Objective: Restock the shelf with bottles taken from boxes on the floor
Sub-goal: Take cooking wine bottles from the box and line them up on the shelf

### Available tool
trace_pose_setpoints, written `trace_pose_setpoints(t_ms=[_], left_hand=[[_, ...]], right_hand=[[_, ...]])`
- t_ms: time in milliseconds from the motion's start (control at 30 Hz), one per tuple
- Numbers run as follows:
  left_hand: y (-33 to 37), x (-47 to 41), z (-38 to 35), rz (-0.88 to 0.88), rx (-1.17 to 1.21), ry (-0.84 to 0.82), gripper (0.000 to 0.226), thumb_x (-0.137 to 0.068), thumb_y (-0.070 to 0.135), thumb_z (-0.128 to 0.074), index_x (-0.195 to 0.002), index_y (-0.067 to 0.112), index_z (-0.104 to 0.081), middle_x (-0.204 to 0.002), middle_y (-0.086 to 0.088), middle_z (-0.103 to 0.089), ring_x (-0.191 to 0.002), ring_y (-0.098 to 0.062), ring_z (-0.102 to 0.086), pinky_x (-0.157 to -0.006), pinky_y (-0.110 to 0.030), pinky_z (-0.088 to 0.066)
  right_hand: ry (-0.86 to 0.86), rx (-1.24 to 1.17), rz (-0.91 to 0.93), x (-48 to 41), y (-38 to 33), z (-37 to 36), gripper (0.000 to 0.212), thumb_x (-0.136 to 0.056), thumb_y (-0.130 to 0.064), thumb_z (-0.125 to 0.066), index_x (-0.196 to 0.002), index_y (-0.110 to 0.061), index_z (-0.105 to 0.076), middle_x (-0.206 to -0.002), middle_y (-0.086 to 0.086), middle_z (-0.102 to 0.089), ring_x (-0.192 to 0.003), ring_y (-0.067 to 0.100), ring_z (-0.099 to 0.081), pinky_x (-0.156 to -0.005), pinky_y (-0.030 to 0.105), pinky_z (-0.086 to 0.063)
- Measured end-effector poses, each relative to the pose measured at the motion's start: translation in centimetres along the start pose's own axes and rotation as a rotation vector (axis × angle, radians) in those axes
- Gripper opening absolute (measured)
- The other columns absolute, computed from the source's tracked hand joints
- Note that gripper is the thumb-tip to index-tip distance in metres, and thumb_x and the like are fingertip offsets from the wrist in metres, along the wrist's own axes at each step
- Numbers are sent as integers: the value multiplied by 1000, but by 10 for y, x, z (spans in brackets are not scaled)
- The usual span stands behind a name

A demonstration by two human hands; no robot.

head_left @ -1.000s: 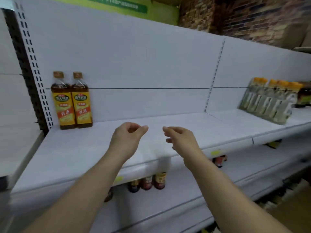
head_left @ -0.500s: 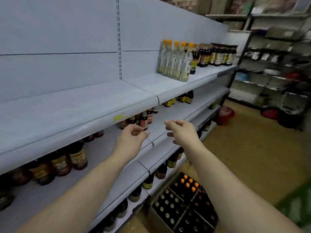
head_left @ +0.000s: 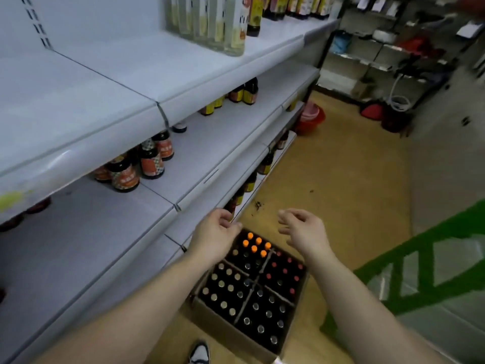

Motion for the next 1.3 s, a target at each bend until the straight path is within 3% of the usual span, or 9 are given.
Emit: trace_pose_setpoints(t_ms=[67, 300, 433, 567, 667, 800, 933, 1167, 1300], left_hand=[[-15, -27, -13, 27, -43, -27, 26, -92, 38, -71, -113, 27, -60, -98, 9, -63, -89, -7, -61, -80, -29, -50], [-92, -86, -66, 139, -167, -111, 28, -93, 39, -70, -115, 26, -59, -101, 10, -64, -88, -5, -62, -69, -25, -48], [-165, -107, -104, 232, -182, -132, 27, -92, 41, -70, -114, 30, -59, -104, 10, -64, -90, -9, -64, -79, -36, -58], [-240, -119, -142, 292, -256, -108, 25, -94, 41, -68, -115, 33, -57, -103, 15, -59, -91, -5, -59, -73, -25, -49], [-302, -125, -179, 335, -279, -125, 21, -96, 37, -67, -111, 33, -54, -98, 17, -57, -81, 3, -56, -62, -15, -42], [-379, -129, -224, 387, -267, -130, 29, -93, 41, -68, -118, 30, -58, -99, 15, -59, -86, -5, -61, -80, -36, -56], [-443, -139, -265, 380, -293, -171, 37, -97, 37, -66, -131, 25, -56, -114, 12, -55, -96, -6, -57, -70, -20, -46], [-502, -185, -300, 243, -438, -99, 35, -94, 40, -67, -126, 27, -58, -126, 9, -54, -116, -14, -54, -88, -33, -51], [-531, -218, -293, 198, -587, 26, 34, -91, 42, -67, -119, 25, -61, -121, 4, -55, -113, -19, -53, -85, -34, -46]], right_hand=[[8, 20, -68, -26, 26, -4, 11, -96, -34, -69, -102, -25, -70, -104, 0, -74, -95, 21, -72, -85, 36, -57], [-38, 79, -262, -87, 125, -21, 17, -92, -29, -74, -108, -22, -74, -94, 2, -78, -87, 24, -75, -83, 41, -58], [-105, 135, -354, -125, 200, -41, 16, -91, -26, -76, -106, -23, -73, -85, -3, -79, -85, 22, -76, -89, 49, -59], [-166, 192, -401, -159, 280, -64, 12, -92, -24, -74, -104, -27, -71, -89, -6, -79, -91, 16, -75, -91, 44, -58], [-203, 215, -429, -182, 346, -86, 14, -94, -19, -73, -106, -24, -68, -84, -2, -77, -81, 18, -73, -77, 32, -55], [-240, 289, -423, -215, 422, -115, 16, -93, -20, -73, -109, -22, -67, -81, 0, -75, -63, 13, -64, -61, 27, -49], [-296, 366, -358, -266, 474, -150, 23, -94, -24, -72, -116, -20, -66, -85, -6, -73, -61, 6, -63, -54, 19, -48], [-320, 498, -186, -370, 505, -220, 40, -94, -32, -71, -132, -21, -62, -92, -12, -69, -79, 4, -65, -60, 20, -44], [-331, 610, -82, -411, 516, -257, 53, -93, -38, -70, -142, -27, -53, -114, -1, -70, -102, 25, -67, -83, 38, -56]])
Point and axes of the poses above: each hand's wrist, its own x-axis away from the middle knuckle, its own z-axis out of the back of the hand, y = z × x, the point moved 8 cm from there along -x, towards the middle knuckle
